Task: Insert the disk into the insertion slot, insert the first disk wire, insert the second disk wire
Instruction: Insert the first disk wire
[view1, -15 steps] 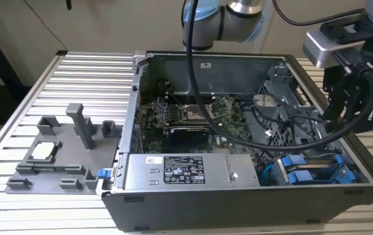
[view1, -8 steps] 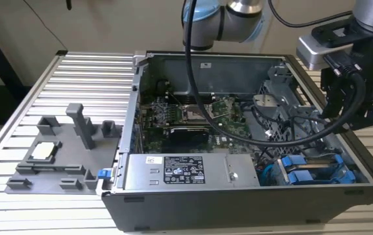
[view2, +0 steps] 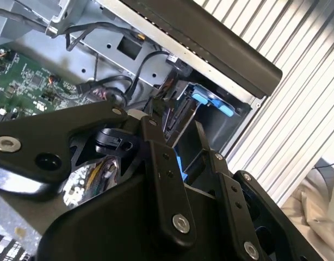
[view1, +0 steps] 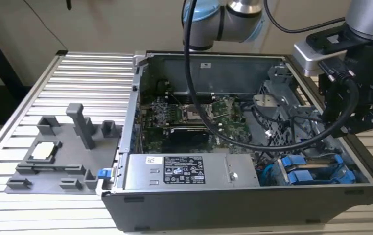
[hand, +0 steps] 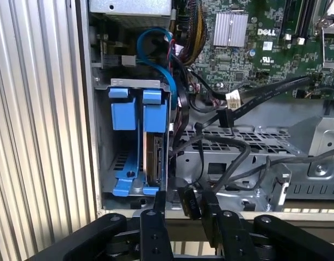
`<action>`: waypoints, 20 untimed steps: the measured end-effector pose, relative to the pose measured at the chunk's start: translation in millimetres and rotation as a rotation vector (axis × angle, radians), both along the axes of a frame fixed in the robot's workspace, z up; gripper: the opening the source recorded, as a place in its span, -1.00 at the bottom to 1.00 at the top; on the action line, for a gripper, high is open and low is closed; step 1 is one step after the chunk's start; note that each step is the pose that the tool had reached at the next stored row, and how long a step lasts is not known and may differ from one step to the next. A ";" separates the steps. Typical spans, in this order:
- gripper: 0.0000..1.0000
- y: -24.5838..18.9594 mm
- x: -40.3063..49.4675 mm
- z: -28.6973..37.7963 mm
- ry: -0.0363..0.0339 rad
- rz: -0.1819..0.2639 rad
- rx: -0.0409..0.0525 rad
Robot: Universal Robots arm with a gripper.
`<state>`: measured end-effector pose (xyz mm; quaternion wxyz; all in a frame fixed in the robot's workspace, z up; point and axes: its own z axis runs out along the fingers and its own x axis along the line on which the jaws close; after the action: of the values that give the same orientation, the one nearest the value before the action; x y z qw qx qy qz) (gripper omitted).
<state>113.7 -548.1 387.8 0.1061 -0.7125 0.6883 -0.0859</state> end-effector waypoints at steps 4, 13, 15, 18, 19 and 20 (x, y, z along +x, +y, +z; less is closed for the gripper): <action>-0.20 0.1 -0.2 -0.4 -0.0003 0.000 -0.0008; -0.50 0.1 -0.2 -0.4 -0.0004 0.000 -0.0007; -0.61 0.1 -0.2 -0.4 -0.0004 0.000 -0.0006; -0.61 0.1 -0.2 -0.4 -0.0004 0.000 -0.0006; -0.61 0.1 -0.3 -0.4 -0.0004 0.000 -0.0006; -0.61 0.1 0.0 -0.3 0.0011 0.000 -0.0008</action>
<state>113.8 -548.0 387.5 0.1055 -0.7126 0.6883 -0.0858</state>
